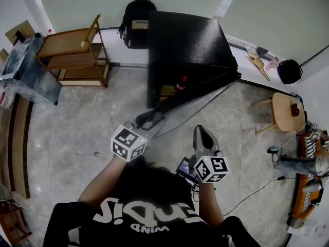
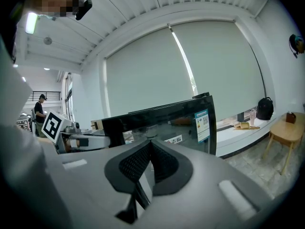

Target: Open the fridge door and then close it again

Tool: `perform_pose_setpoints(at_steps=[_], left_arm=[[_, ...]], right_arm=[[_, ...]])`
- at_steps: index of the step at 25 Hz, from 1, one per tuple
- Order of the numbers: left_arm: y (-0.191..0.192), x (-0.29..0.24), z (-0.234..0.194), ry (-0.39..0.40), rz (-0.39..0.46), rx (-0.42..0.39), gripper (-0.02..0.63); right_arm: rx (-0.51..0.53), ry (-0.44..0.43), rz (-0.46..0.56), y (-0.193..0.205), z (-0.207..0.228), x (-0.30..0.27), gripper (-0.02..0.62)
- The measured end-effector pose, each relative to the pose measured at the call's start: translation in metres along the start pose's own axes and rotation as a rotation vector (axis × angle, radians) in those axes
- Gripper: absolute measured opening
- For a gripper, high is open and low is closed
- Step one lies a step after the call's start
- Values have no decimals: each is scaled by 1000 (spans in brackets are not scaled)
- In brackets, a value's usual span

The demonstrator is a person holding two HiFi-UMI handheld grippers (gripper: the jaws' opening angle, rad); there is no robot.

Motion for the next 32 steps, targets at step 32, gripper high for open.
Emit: perform_pose_setpoints(at_steps=[32], left_arm=[[3,-31,-103,-67,43,74,187]], right_arm=[[-1,31,3,-17,9,-66,-2]])
Point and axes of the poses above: the fingertips, and each gripper's own axes: x backward along the fingers, z to its right, y out of its underside, the point moved 4 cm from there along x, backward along the fingers, and after that the axes turned 15 degrees about -x, right-handed, at the moved point
